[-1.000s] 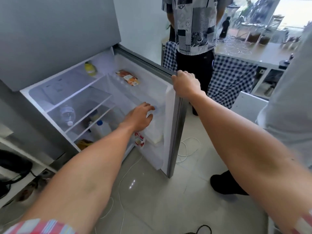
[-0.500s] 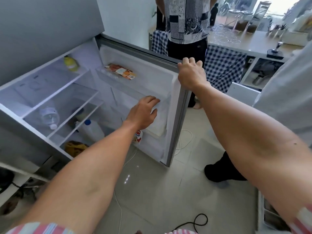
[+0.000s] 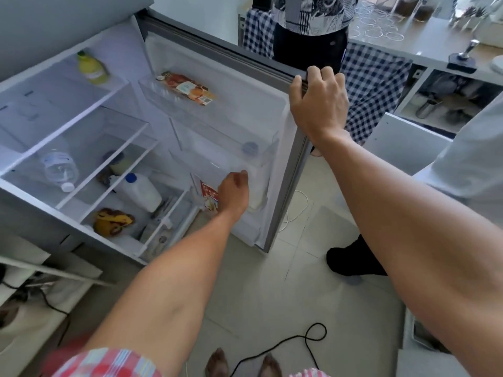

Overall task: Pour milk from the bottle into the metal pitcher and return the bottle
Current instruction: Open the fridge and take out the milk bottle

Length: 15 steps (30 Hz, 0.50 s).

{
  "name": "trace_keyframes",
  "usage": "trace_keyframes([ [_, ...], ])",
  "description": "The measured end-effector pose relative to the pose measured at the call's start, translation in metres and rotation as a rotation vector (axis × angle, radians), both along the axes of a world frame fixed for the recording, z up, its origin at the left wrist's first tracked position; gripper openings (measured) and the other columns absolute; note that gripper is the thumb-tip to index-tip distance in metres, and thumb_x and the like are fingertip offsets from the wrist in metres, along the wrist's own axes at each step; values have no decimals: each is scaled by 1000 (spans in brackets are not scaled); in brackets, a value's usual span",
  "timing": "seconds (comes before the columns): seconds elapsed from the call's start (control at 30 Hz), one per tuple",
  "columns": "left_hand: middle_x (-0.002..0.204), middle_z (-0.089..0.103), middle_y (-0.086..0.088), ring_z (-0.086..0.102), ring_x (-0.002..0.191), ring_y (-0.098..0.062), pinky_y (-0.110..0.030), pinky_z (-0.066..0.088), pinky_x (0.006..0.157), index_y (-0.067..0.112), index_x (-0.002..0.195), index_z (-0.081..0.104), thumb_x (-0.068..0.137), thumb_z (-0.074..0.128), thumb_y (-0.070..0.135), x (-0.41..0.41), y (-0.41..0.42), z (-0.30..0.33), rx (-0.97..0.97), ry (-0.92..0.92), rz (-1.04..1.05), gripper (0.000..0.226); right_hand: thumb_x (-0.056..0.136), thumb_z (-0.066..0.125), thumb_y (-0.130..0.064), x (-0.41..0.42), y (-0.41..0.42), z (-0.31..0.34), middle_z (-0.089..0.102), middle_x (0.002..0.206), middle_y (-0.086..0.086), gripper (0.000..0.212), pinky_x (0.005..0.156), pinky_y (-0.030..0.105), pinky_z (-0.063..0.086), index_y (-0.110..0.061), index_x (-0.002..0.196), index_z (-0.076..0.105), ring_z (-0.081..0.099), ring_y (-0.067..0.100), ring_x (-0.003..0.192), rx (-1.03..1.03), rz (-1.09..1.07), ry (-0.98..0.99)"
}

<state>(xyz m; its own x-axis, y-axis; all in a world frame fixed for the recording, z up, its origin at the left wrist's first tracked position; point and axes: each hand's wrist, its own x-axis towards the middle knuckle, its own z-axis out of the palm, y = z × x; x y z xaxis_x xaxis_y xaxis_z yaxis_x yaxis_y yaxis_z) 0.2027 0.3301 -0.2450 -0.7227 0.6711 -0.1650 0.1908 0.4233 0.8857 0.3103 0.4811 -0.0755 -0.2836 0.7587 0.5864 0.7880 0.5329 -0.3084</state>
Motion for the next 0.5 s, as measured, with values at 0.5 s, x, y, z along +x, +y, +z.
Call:
trace_keyframes([
  [0.5,76,53,-2,49,64,-14,-23,43,64,27,93,61,96,48,41,8,12,-8,552,-917,819,19,96,48,-41,-6,-14,-9,61,83,6,37,72,37,45,-9,84,62,54,25,83,121,14,122],
])
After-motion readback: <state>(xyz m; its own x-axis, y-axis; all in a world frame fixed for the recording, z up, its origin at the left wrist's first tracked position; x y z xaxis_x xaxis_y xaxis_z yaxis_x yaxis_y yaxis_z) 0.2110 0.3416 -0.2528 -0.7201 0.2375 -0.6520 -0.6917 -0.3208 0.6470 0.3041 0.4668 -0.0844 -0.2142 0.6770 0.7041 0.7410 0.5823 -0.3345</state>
